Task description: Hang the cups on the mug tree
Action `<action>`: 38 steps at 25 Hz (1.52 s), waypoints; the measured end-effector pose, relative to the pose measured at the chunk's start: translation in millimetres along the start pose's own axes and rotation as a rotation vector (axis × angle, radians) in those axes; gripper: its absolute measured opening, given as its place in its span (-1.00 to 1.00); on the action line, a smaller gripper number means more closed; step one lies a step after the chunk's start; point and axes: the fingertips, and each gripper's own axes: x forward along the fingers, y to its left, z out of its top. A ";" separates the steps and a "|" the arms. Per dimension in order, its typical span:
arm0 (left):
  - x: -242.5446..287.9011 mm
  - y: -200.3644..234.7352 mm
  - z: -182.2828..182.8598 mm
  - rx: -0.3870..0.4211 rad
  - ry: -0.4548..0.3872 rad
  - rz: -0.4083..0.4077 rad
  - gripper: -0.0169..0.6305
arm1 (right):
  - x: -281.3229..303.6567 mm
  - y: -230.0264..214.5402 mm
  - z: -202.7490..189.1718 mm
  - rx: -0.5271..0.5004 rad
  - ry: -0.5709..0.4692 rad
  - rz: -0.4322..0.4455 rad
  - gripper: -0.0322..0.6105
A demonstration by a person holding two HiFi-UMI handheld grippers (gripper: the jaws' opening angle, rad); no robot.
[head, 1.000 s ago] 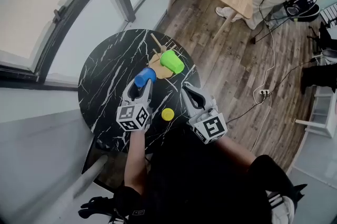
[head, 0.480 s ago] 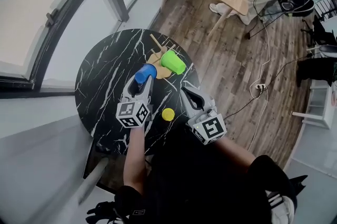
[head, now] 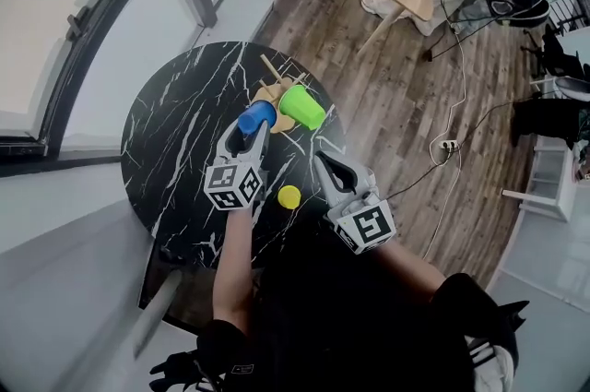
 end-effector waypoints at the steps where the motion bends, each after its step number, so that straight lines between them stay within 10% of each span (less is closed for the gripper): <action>1: 2.6 -0.5 -1.2 -0.004 0.001 -0.002 -0.24 | -0.6 -1.5 -0.6 0.001 0.003 -0.002 -0.91; 38: 29.7 3.4 -30.2 -0.127 0.055 -0.039 -0.01 | -14.2 -28.2 -6.4 0.030 0.002 -0.032 -0.91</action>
